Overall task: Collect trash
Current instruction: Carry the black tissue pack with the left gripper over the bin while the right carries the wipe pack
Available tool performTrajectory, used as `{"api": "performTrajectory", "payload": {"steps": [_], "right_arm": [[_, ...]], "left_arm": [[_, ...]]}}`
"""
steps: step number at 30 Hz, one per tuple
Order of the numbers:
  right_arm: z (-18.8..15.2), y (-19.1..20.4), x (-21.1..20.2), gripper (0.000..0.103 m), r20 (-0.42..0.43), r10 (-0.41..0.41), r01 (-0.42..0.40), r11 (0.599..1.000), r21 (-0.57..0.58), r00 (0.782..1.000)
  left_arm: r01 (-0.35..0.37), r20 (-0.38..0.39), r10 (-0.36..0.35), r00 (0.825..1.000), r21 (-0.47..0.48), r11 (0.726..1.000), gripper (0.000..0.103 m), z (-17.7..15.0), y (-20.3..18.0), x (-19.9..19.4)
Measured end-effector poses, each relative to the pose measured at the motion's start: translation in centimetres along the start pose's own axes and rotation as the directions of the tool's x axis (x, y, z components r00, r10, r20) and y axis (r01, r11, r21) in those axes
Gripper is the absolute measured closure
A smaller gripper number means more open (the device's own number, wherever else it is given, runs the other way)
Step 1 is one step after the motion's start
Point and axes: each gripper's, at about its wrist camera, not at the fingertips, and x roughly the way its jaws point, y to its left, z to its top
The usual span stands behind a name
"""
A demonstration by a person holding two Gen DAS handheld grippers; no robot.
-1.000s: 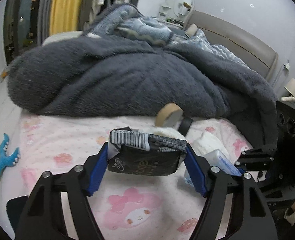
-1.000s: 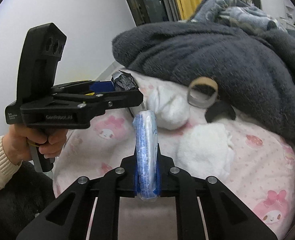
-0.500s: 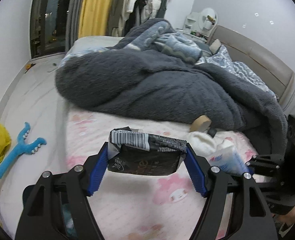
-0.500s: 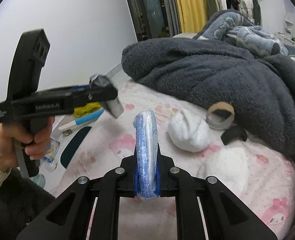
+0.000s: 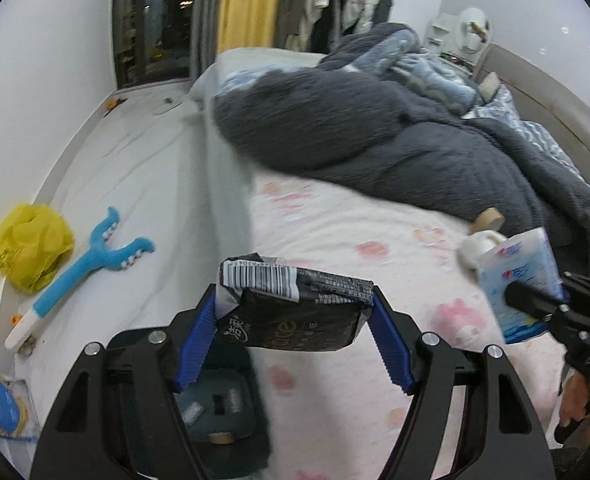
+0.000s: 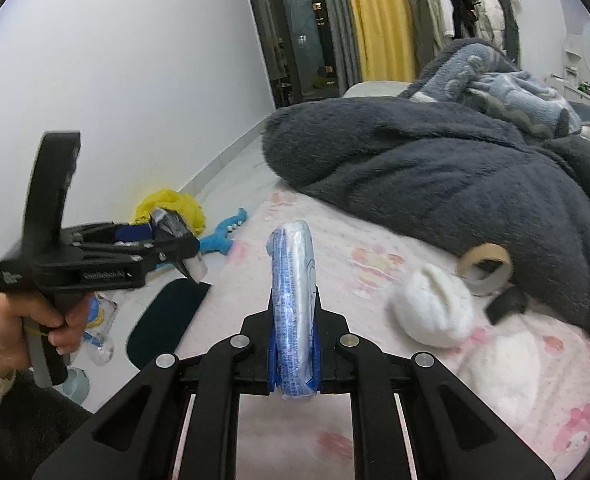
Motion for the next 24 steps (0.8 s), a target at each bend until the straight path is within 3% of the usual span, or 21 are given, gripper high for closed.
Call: {"api": "performTrajectory", "payload": {"steps": [12, 24], "right_arm": [[2.7, 4.6, 2.9, 0.09, 0.001, 0.059, -0.059, 0.998, 0.001, 0.998], [3.7, 9.8, 6.5, 0.09, -0.045, 0.11, -0.111, 0.994, -0.024, 0.993]], "left_arm": [[-0.07, -0.097, 0.066, 0.993, -0.04, 0.997, 0.028, -2.3, 5.5, 0.9], [-0.103, -0.249, 0.072, 0.966, -0.111, 0.988, 0.028, -5.6, 11.1, 2.5]]}}
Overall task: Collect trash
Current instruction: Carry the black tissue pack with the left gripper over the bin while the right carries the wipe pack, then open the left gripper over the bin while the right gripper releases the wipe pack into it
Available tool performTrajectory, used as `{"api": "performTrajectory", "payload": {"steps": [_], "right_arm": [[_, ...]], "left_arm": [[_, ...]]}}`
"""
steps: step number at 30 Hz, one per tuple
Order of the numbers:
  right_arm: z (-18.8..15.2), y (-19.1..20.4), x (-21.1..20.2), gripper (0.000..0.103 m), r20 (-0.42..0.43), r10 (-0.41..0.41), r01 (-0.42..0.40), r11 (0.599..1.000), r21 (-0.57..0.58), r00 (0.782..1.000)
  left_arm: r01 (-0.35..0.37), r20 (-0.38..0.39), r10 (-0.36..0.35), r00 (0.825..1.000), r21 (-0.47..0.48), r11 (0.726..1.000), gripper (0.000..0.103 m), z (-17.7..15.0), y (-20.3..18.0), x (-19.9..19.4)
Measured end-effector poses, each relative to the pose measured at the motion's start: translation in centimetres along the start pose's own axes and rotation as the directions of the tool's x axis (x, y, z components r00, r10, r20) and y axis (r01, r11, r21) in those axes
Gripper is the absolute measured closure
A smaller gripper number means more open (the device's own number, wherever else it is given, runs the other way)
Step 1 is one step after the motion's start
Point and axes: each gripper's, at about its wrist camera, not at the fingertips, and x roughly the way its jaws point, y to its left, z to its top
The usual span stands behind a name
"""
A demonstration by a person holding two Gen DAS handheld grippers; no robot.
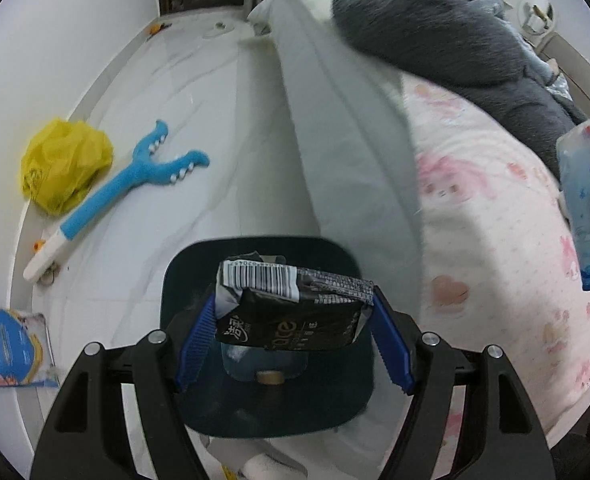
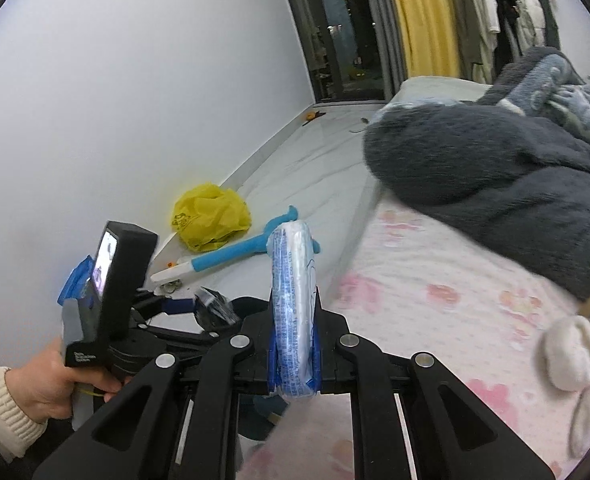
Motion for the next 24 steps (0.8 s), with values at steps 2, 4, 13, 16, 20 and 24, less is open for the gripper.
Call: {"api": "performTrajectory", "payload": {"steps": [2, 4, 13, 16, 20, 24], "right_arm": [[0.2, 0.8, 0.8, 0.09, -0.008, 0.007, -0.007, 1.0, -0.008, 1.0], [0.3, 1.5, 1.5, 0.09, -0.017, 0.013, -0.014, 1.0, -0.013, 1.0], [0.1, 4.6, 4.8, 0.09, -0.069, 0.033, -0.035, 0.999, -0.031, 0.997], [-0.3, 5.2, 6.0, 0.09, -0.095, 0.051, -0.053, 0.998, -0.02, 0.994], [-0.8, 5.9, 7.8, 0.09, -0.142, 0.05, -0.053, 0.999, -0.013, 0.989], [-1.5, 6.2, 9.9, 0.09, -0.199, 0.038, -0.041, 0.999, -0.006, 0.979]], "left_arm": [[-0.004, -0.02, 0.004, 1.0, -0.011, 1.0, 0.028, -0.3, 0.7, 0.3], [-0.001, -0.039, 0.0, 0.999, -0.024, 1.0, 0.028, -0.6, 1.5, 0.4], [0.008, -0.107, -0.012, 0.994, -0.039, 0.999, 0.021, -1.9, 4.9, 0.9], [0.003, -0.102, -0.009, 0.995, -0.053, 0.999, 0.015, -1.9, 5.9, 0.5], [0.006, -0.093, -0.013, 0.996, -0.072, 0.997, 0.015, -2.0, 7.2, -0.1], [0.003, -0.058, -0.007, 0.998, -0.069, 0.998, 0.015, -1.9, 7.9, -1.0]]}}
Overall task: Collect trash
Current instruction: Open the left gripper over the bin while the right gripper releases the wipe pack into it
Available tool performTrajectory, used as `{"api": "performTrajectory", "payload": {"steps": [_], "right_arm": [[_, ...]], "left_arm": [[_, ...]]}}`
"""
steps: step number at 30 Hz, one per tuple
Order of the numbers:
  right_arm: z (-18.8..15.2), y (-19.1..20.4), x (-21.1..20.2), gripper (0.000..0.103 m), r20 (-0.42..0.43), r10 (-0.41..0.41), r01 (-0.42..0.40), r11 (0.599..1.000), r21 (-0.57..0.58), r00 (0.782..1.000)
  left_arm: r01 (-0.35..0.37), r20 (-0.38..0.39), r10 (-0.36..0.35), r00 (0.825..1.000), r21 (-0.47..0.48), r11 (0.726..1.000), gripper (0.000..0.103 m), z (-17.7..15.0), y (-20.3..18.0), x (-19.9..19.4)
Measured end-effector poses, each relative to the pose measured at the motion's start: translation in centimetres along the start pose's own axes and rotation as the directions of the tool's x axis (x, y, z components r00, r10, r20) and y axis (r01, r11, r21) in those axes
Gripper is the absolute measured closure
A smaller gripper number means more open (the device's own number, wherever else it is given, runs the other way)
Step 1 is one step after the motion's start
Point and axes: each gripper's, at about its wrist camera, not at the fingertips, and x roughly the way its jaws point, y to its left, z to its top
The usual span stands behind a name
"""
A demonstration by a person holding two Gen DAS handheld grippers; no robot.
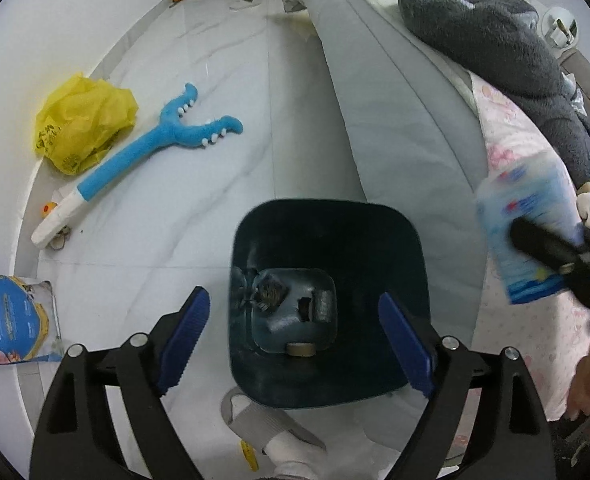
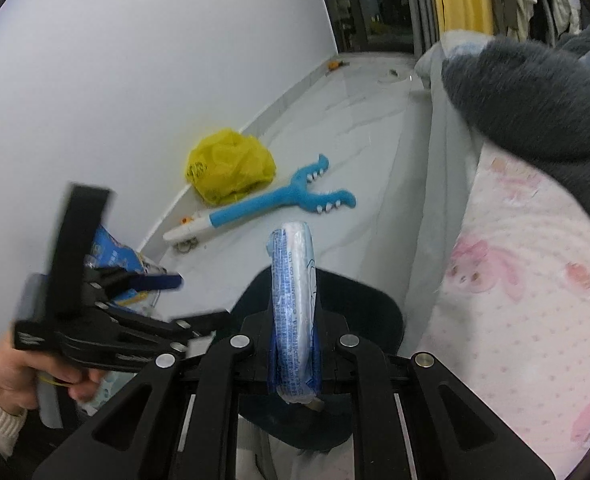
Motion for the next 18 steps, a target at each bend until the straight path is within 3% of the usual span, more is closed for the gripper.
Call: {"api": "performTrajectory", "payload": {"steps": [10, 18], "right_arm": [[-1.6, 0.5, 4.7, 0.09, -0.143, -0.004, 0.01, 0.999, 0.039, 0.99], [-2.8, 1.3, 7.4, 0.09, -0.224, -0.018, 0.025, 0.999, 0.025, 0.974]], "left_arm": [[0.024, 0.109, -0.027, 0.994, 0.025, 0.999, 0.017, 0.3, 0.5, -2.8], [0.034, 0.211, -0.04, 0.977, 0.028, 0.999, 0.022, 0.6, 1.3, -4.9]]}}
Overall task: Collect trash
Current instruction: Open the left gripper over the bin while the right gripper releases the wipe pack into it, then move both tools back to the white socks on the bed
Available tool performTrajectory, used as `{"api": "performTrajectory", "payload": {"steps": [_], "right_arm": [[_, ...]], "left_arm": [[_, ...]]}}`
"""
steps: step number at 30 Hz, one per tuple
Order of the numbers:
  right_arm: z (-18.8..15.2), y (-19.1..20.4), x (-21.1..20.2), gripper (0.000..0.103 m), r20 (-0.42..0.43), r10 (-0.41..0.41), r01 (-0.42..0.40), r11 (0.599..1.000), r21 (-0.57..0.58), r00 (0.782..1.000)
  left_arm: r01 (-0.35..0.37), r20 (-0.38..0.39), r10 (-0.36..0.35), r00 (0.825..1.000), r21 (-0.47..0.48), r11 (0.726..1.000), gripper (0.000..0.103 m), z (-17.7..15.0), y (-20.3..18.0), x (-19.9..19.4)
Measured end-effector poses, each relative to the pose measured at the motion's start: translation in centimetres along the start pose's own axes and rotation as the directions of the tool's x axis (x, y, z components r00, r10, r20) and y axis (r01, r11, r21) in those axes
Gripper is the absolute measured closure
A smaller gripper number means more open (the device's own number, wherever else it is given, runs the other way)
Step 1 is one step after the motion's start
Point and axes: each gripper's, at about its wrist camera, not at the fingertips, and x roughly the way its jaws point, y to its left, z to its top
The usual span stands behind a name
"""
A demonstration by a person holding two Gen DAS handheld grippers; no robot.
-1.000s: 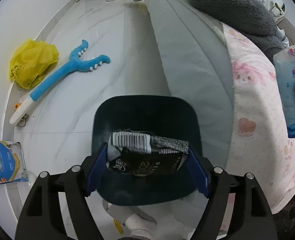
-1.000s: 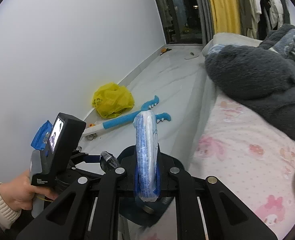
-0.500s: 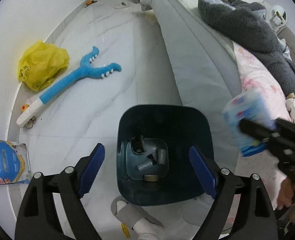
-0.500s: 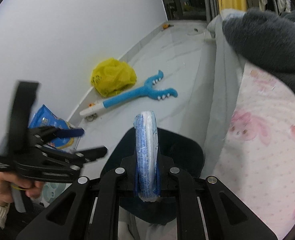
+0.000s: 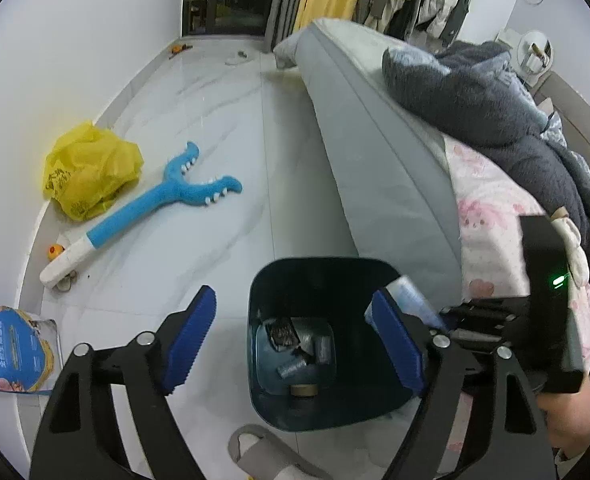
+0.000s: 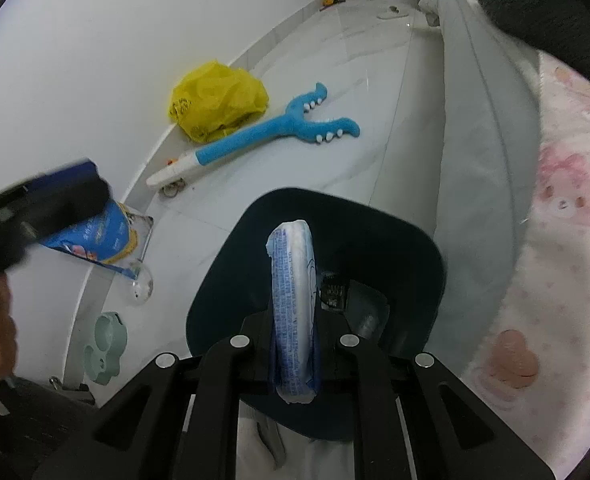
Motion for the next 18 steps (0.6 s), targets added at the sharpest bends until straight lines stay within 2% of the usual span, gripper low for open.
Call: {"api": "performTrajectory", "payload": {"steps": [4, 12, 13, 14, 16, 18], "right_arm": [[-0.3, 0.4, 1.1, 0.09, -0.044, -0.012, 0.012, 1.0, -0.004, 0.999], [-0.6, 0.9, 2.4, 0.087, -0.083, -0.055, 0.054, 0.998, -0.018, 0.995], [-0.7, 0.9, 2.4, 0.082, -0.082, -0.055, 0.054, 0.998, -0.017, 0.995], [-0.7, 0.9, 2.3, 0.068, -0.082, -0.056, 0.054, 0.998, -0.019, 0.995], [-0.6, 0.9, 2.1, 0.054, -0.07, -0.058, 0.057, 0.998, -0.019, 0.996], [-0.6, 0.9, 1.8, 0.054, -0.062, -0.059, 0.058, 0.998, -0.02, 0.996]], "left_arm": [[0.005, 0.049, -0.005, 0.999, 0.0, 1.0, 0.027, 0.4, 0.3, -1.0], [0.003, 0.123, -0.002, 0.992, -0.001, 1.0, 0.031, 1.0, 0.2, -2.5], [0.001, 0.135, -0.002, 0.991, 0.004, 1.0, 0.031, 1.1, 0.1, -2.6], [0.003, 0.142, -0.004, 0.99, 0.007, 1.0, 0.031, 1.1, 0.0, -2.8], [0.009, 0.161, -0.01, 0.987, 0.01, 1.0, 0.031, 1.3, -0.1, -3.1], [0.014, 0.183, -0.016, 0.983, 0.014, 1.0, 0.031, 1.3, -0.3, -3.5]]}}
